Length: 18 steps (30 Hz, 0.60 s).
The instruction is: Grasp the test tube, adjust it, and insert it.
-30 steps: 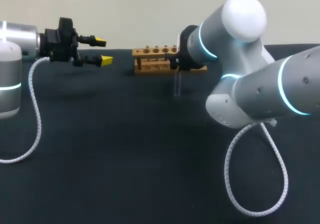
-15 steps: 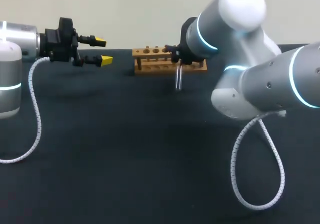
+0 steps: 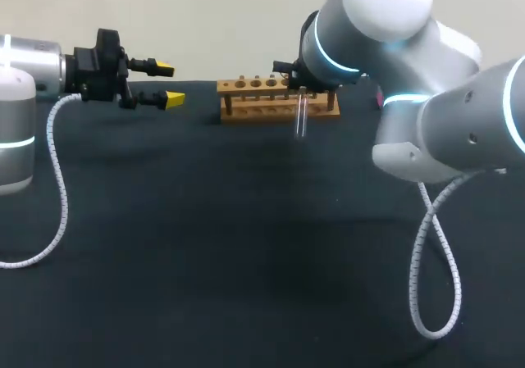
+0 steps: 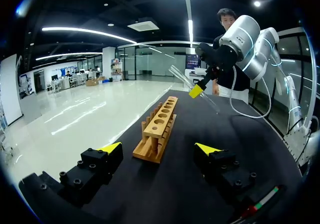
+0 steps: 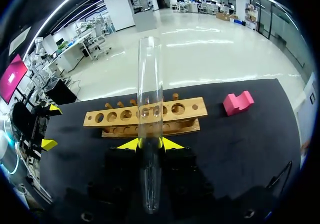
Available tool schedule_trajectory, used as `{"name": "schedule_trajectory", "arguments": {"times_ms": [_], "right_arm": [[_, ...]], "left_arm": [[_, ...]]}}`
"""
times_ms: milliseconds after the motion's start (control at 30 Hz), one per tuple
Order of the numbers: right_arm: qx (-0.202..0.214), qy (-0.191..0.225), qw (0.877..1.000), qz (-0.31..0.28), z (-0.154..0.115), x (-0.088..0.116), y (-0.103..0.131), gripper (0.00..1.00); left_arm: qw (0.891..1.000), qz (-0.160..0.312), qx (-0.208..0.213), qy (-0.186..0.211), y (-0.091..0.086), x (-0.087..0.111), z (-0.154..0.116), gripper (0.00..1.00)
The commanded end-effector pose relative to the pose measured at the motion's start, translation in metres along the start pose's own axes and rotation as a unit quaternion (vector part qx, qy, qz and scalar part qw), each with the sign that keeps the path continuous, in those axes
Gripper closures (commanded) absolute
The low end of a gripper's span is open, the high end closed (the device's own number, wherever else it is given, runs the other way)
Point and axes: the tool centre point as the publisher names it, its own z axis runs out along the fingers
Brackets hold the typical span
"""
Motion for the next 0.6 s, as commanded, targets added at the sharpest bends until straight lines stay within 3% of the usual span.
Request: {"name": "schedule_trajectory", "arguments": {"times_ms": [33,233,600], "right_arm": [[0.008,-0.179,0.984,0.005,-0.022,0.006,-0.004,1.00],[0.004,-0.210,0.978,0.004,-0.029,0.006,-0.006,1.00],[-0.005,-0.223,0.975,0.007,-0.035,0.006,-0.007,1.00]], "left_arm": [[1.000,0.002,0.000,-0.002,0.000,0.001,-0.001,0.00],[1.000,0.002,0.000,-0.002,0.000,0.001,-0.001,0.00],[1.000,0.002,0.000,-0.002,0.000,0.001,-0.001,0.00]]}}
